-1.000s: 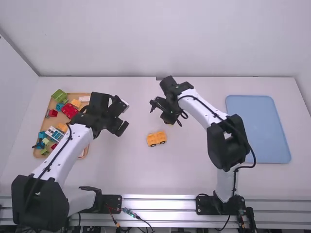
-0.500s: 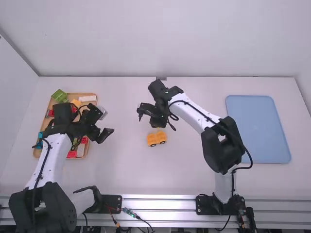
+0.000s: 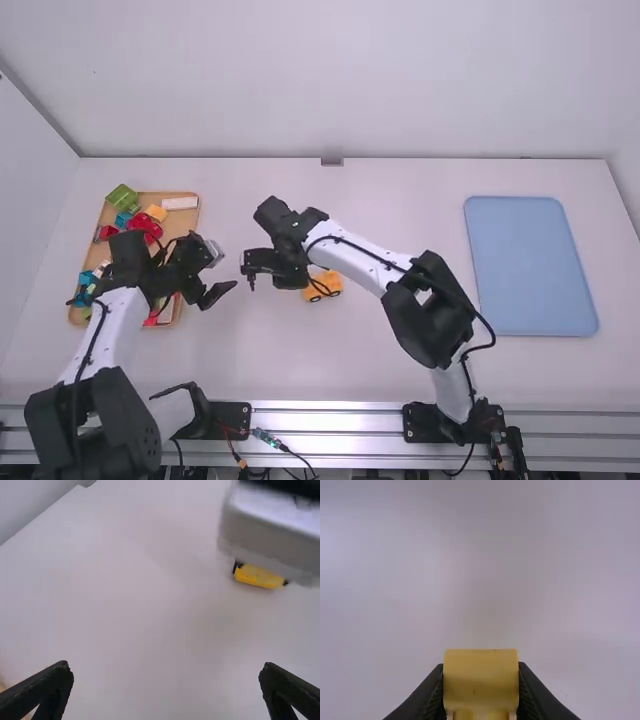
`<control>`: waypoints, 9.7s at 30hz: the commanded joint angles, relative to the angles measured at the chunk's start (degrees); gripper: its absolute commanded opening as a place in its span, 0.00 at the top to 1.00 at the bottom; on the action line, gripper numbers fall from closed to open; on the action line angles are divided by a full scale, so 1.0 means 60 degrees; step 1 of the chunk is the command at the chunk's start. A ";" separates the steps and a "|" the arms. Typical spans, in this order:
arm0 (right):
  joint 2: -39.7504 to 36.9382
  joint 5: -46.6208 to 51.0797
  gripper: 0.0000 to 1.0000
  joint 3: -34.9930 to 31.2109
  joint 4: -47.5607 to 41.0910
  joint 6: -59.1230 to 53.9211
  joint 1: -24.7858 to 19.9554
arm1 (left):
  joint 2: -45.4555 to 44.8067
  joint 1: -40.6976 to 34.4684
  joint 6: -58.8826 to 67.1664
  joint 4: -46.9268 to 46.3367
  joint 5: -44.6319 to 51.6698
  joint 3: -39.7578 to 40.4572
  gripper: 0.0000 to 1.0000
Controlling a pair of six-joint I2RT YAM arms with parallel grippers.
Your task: Assemble lego blocks to make yellow taxi
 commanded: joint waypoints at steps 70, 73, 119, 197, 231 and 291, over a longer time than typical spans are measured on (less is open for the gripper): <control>0.2091 -0.0353 0.65 0.0509 0.0730 0.0685 0.0193 | 0.0907 0.2131 0.0718 0.0120 0.1788 -0.0160 0.01; 0.2091 -0.0375 0.53 0.0509 0.0726 0.0685 0.0193 | 0.0907 0.2131 0.0714 0.0120 0.1788 -0.0157 0.01; 0.1028 -0.0776 0.01 0.5605 -0.3587 0.1840 -0.3275 | 0.0743 -0.1821 -0.2932 0.1727 -0.1152 -0.0047 0.01; -0.3941 -0.6532 0.01 -0.8343 0.8423 -0.1738 -0.5380 | 0.0743 -0.3002 -0.0138 0.3330 0.2331 -0.1297 0.01; 0.0172 -0.8098 0.01 -0.7043 0.9283 -0.2878 -0.4827 | 0.3104 -0.3024 0.0226 0.4637 0.2571 -0.0929 0.01; 0.1472 -0.7253 0.43 -0.6395 0.8988 -0.0546 -0.4743 | 0.5118 -0.3872 0.1588 0.4040 0.0553 -0.0204 0.01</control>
